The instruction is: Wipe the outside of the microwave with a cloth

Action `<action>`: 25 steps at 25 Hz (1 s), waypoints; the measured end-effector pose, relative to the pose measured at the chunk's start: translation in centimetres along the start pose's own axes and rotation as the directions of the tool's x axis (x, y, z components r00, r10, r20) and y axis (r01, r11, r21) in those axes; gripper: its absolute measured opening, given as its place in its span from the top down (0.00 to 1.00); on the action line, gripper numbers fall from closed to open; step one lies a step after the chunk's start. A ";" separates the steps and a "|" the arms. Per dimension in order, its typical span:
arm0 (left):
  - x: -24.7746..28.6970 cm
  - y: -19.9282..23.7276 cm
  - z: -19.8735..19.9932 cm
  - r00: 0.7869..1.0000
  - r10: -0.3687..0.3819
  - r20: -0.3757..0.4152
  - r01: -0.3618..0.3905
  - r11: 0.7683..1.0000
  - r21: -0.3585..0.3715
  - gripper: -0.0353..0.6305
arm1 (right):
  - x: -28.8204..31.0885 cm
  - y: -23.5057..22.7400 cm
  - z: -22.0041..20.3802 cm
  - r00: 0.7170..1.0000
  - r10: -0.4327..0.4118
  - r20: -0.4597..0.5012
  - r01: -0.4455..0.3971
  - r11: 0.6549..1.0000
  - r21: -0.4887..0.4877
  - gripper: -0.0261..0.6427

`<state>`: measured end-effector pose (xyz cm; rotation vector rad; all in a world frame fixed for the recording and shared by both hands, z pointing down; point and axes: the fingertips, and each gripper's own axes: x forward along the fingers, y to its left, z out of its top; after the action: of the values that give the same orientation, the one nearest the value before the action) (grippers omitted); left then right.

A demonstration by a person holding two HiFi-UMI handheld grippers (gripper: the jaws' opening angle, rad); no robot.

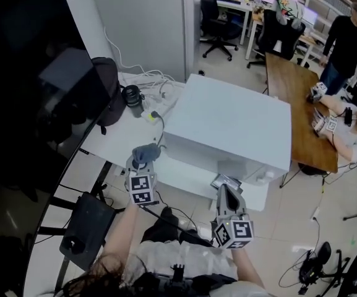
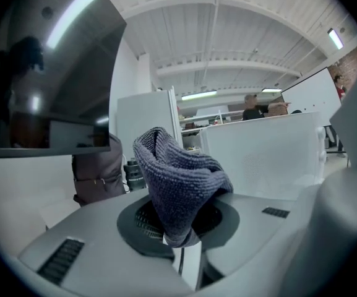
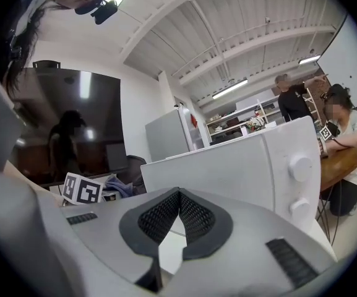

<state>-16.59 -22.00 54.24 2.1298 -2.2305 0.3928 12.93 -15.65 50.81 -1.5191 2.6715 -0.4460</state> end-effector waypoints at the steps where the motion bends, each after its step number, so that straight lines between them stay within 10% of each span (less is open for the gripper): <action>1: 0.7 0.5 0.5 1.000 0.002 0.008 -0.002 1.000 0.013 0.88 | 0.4 0.5 0.2 1.000 0.008 0.005 -0.008 1.000 0.001 0.94; 14: 14.5 4.8 3.8 0.987 -0.151 0.046 0.150 0.988 0.018 0.88 | 4.8 2.0 2.1 0.973 -0.217 0.085 0.212 0.975 0.065 0.94; 25: 25.4 -2.6 6.5 0.931 -0.364 0.030 0.352 0.918 0.184 0.88 | 5.3 2.5 2.9 0.908 -0.398 0.126 0.391 0.917 0.081 0.94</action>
<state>-14.63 -48.32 53.31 2.6092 -1.8303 0.5237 8.62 -19.57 48.00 -1.9982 2.2246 -0.4017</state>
